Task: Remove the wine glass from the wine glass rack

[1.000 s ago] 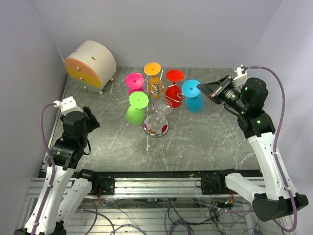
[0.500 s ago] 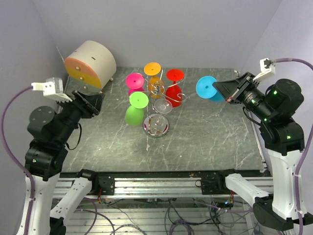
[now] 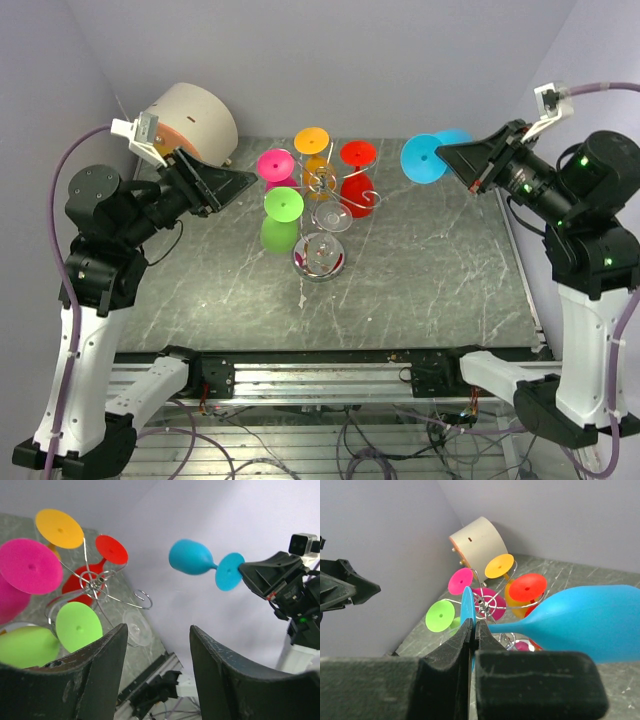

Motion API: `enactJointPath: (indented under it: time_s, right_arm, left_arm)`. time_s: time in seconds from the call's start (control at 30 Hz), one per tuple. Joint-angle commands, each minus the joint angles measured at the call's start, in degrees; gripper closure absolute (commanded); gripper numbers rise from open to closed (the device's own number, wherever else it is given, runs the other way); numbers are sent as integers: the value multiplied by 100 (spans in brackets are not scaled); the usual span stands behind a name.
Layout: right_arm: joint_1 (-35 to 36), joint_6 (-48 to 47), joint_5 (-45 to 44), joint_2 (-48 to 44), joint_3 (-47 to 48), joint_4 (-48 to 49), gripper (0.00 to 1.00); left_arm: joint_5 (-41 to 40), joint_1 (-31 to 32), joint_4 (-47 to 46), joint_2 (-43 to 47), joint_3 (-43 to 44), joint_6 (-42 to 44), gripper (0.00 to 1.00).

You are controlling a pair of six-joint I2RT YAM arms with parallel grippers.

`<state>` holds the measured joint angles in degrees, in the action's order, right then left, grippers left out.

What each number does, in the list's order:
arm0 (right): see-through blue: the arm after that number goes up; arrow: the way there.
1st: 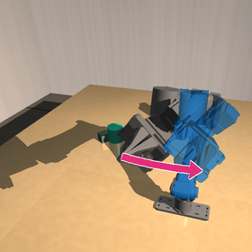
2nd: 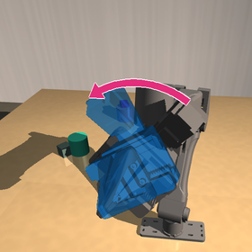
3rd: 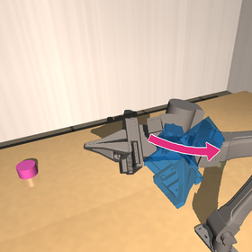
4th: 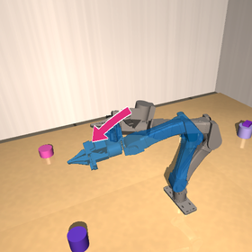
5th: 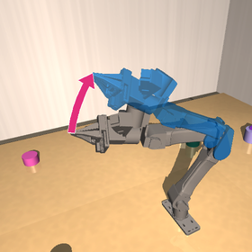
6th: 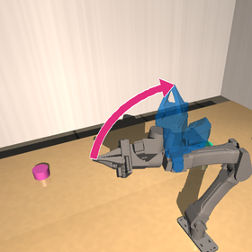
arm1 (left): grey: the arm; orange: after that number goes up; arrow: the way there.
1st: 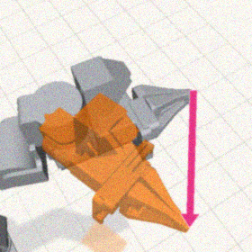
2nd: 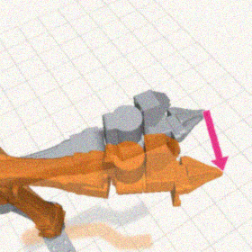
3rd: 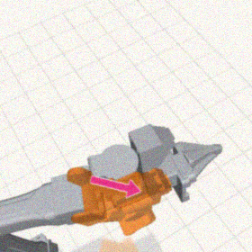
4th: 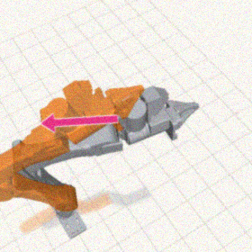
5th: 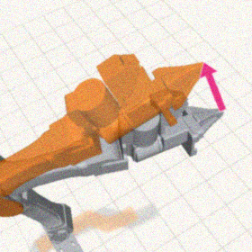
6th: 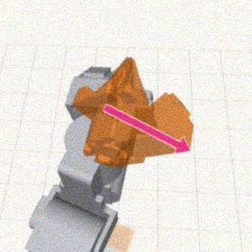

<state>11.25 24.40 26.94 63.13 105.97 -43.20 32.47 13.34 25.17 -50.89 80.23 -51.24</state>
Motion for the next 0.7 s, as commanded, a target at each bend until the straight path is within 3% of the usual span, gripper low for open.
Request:
enactJointPath:
  time_s: [0.0, 0.23, 0.47, 0.67]
  right_arm:
    - [-11, -479, 277, 515, 669, 99, 100]
    - [289, -803, 162, 1572, 2015, -119, 100]
    - [1362, -1528, -854, 2827, 3553, -457, 100]
    - [3042, -2700, -2841, 2439, 2581, 410, 100]
  left_arm:
    - [545, 37, 237, 76, 286, -489, 35]
    - [490, 37, 299, 190, 37, -696, 36]
    - [380, 37, 451, 404, -195, -698, 35]
    - [128, 37, 667, 660, -359, -1008, 36]
